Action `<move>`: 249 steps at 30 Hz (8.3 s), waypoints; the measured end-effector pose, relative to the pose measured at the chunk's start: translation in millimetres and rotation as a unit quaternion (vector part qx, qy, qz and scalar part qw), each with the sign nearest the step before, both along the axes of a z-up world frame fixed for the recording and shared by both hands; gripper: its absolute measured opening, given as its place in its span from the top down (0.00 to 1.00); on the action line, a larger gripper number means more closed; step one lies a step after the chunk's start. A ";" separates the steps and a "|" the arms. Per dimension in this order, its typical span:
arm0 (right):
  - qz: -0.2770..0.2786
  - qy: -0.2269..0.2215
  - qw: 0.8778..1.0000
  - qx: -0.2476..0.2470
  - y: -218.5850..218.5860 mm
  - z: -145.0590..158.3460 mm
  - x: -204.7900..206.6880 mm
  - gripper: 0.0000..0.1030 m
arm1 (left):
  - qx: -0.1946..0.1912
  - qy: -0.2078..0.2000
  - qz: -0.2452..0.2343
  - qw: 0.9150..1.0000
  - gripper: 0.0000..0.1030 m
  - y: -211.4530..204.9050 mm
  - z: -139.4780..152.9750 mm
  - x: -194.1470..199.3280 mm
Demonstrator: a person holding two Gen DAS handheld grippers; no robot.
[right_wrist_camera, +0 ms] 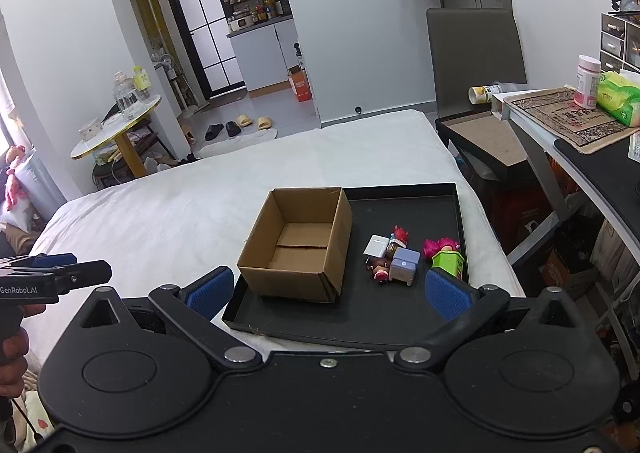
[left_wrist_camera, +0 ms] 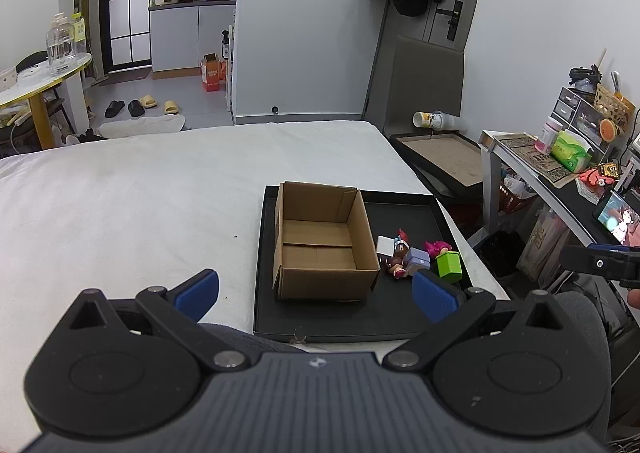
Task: Organize rigid objects
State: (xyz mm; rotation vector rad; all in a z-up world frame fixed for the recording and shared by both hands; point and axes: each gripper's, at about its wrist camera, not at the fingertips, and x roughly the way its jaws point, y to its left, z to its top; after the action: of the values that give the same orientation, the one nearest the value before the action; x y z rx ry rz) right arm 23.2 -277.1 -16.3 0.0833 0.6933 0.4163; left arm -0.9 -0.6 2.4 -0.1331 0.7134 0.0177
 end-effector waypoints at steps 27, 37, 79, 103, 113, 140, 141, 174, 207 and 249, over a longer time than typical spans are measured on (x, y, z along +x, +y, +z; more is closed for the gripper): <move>0.001 0.004 1.000 0.002 -0.9 -2.0 2.0 0.00 | -0.004 0.010 -0.006 1.000 0.01 -2.4 -6.2 1.2; 0.001 0.005 1.000 0.003 -1.1 -2.2 1.8 0.00 | -0.004 0.014 -0.009 1.000 0.01 -3.2 -6.3 1.3; -0.028 0.027 0.999 0.007 -12.3 -22.8 23.3 0.00 | -0.035 0.010 0.024 0.999 0.01 19.7 -25.8 29.9; -0.062 0.090 0.994 0.013 -23.2 -70.9 80.9 0.00 | -0.039 0.067 0.031 0.997 0.03 27.7 -71.8 88.9; -0.085 0.110 0.990 -0.007 -21.8 -84.1 113.5 0.00 | -0.035 0.085 0.035 0.995 0.04 33.2 -87.6 119.0; -0.106 0.194 0.975 0.017 -23.7 -135.8 193.2 0.15 | -0.083 0.188 0.086 0.975 0.46 63.2 -188.2 197.5; -0.106 0.199 0.974 0.019 -23.0 -139.2 195.9 0.16 | -0.086 0.189 0.088 0.974 0.47 64.0 -190.9 198.8; -0.105 0.230 0.967 0.006 11.5 -222.3 252.4 0.32 | -0.158 0.153 0.081 0.972 0.81 75.6 -221.0 202.5; -0.112 0.264 0.958 -0.008 9.0 -191.3 240.0 0.33 | -0.152 0.155 0.084 0.972 0.81 72.7 -221.3 202.9; -0.043 0.175 0.983 -0.023 88.2 -113.8 259.7 0.56 | -0.170 0.151 0.079 0.971 0.80 77.9 -223.5 199.1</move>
State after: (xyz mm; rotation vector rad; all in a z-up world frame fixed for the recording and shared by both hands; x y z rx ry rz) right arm 282.8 -188.9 -130.1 0.1438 1.0411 0.3044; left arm 198.1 77.3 -221.2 -0.5256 1.0052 0.0696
